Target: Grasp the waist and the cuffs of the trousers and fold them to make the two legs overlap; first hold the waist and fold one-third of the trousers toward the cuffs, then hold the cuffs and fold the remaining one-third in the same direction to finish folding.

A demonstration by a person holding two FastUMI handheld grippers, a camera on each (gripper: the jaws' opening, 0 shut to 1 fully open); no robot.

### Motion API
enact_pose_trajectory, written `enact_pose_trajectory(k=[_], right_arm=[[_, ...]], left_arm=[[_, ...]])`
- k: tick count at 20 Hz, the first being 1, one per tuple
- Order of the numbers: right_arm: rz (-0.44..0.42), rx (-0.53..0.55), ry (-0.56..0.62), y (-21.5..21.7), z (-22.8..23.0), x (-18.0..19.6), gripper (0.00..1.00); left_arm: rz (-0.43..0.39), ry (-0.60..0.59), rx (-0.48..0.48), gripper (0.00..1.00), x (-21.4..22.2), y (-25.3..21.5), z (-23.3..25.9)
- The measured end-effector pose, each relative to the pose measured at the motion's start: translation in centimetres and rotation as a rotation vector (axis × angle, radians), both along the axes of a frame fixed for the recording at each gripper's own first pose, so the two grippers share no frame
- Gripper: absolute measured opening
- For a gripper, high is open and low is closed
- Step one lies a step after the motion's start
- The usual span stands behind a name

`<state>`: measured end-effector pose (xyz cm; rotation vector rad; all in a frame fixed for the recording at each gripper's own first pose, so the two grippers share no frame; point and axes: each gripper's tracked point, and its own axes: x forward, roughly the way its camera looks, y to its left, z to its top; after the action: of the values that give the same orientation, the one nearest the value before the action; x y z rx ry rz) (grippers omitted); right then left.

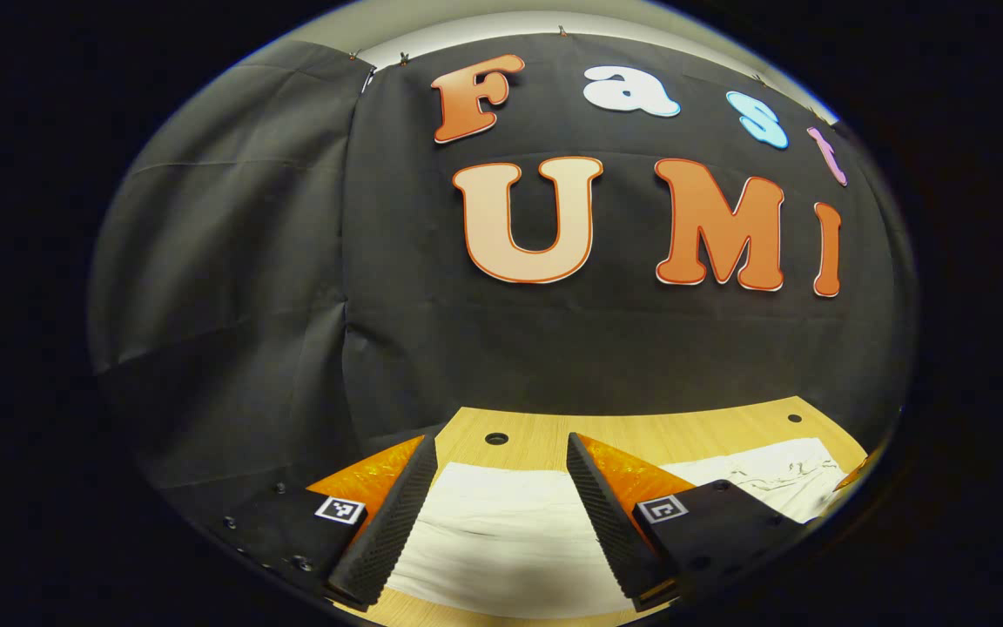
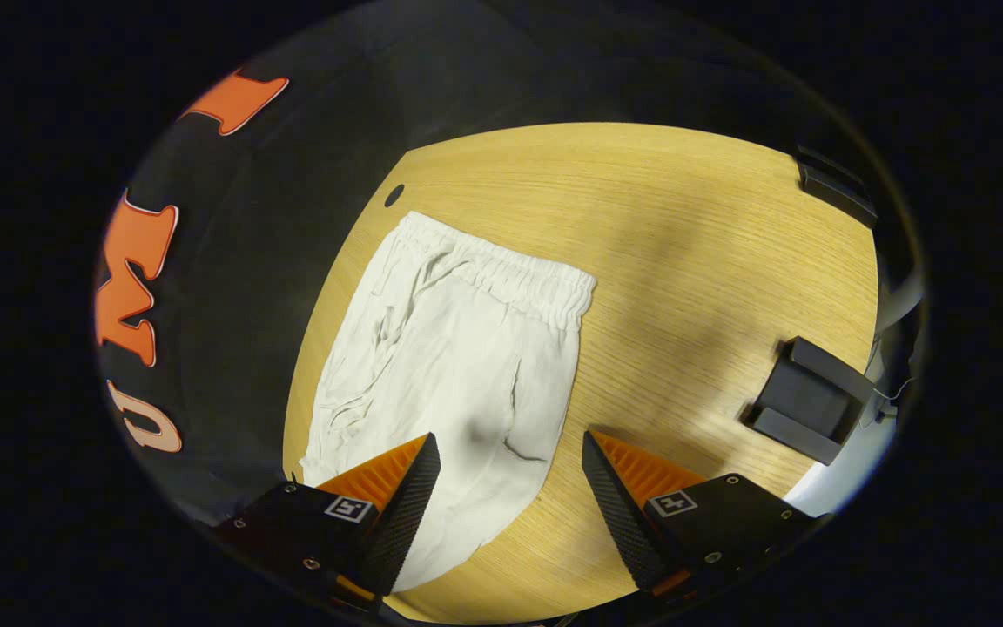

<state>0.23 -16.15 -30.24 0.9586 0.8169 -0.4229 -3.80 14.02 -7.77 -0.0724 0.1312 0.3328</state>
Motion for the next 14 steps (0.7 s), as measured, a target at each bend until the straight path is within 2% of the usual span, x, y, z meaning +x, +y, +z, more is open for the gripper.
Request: enact_pose_trajectory(k=[8, 9, 10, 12, 13, 14], right_arm=[[0.008, 0.051, 0.007, 0.7, -0.1, 2.8, 0.99], [0.003, 0.049, 0.016, 0.6, -0.4, 3.0, 0.93], [0.003, 0.050, 0.022, 0.6, -0.6, 3.2, 0.77], [0.006, 0.052, 0.041, 0.6, -1.1, 3.2, 0.67], [0.005, 0.051, 0.051, 0.5, -1.4, 3.2, 0.42], [0.001, 0.053, 0.062, 0.4, -1.7, 3.2, 0.44]], left_arm=[[0.036, 0.027, -0.035, 0.98, 0.6, 0.9, -1.4], [0.043, 0.030, -0.031, 0.98, 0.6, 1.1, -1.4], [0.049, 0.035, -0.030, 0.98, 0.7, 1.1, -1.6], [0.061, 0.040, -0.037, 0.99, 0.4, 1.7, -2.0], [0.071, 0.046, -0.045, 0.98, 0.3, 2.1, -2.0], [0.079, 0.050, -0.063, 0.98, 0.2, 2.3, -2.5]])
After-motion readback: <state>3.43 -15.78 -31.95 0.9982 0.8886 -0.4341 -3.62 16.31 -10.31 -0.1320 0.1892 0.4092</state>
